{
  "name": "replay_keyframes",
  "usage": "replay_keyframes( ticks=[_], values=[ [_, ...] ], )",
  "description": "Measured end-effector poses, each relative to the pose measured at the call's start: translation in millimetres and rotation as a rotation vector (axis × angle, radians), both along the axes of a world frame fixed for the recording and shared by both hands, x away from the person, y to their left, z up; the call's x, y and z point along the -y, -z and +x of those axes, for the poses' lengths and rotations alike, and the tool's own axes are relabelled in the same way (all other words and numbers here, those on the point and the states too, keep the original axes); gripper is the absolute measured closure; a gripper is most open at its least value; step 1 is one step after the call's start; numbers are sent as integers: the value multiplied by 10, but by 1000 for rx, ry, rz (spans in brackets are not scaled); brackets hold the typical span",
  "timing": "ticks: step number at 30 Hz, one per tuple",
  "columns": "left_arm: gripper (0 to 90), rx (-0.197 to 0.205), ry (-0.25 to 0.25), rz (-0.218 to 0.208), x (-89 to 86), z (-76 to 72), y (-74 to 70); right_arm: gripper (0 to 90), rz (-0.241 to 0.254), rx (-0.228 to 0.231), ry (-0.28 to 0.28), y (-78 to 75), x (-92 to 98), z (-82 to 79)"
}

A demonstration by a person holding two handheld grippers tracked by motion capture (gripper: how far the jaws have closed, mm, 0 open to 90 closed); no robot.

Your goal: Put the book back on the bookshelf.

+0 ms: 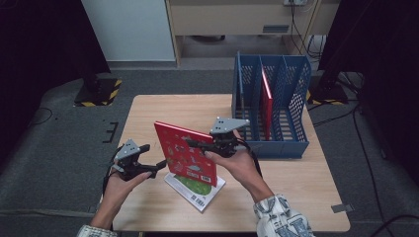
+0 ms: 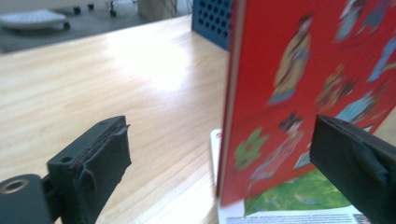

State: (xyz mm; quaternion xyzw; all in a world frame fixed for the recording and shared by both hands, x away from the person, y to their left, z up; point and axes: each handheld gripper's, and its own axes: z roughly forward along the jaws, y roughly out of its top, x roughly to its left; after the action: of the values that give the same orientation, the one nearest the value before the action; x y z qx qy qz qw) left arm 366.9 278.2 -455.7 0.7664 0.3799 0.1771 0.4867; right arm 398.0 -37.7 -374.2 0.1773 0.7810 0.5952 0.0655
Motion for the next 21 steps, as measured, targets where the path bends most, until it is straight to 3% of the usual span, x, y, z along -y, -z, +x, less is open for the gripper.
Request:
replay_keyframes(
  ticks=[16, 21],
  values=[
    [24, -70, -59, 119, -77, 68, 270, 800, 8, 3, 122, -106, 238, -44],
    [25, -91, -75, 128, -84, 85, 327, 800, 12, 3, 148, -144, 356, -80]
  ],
)
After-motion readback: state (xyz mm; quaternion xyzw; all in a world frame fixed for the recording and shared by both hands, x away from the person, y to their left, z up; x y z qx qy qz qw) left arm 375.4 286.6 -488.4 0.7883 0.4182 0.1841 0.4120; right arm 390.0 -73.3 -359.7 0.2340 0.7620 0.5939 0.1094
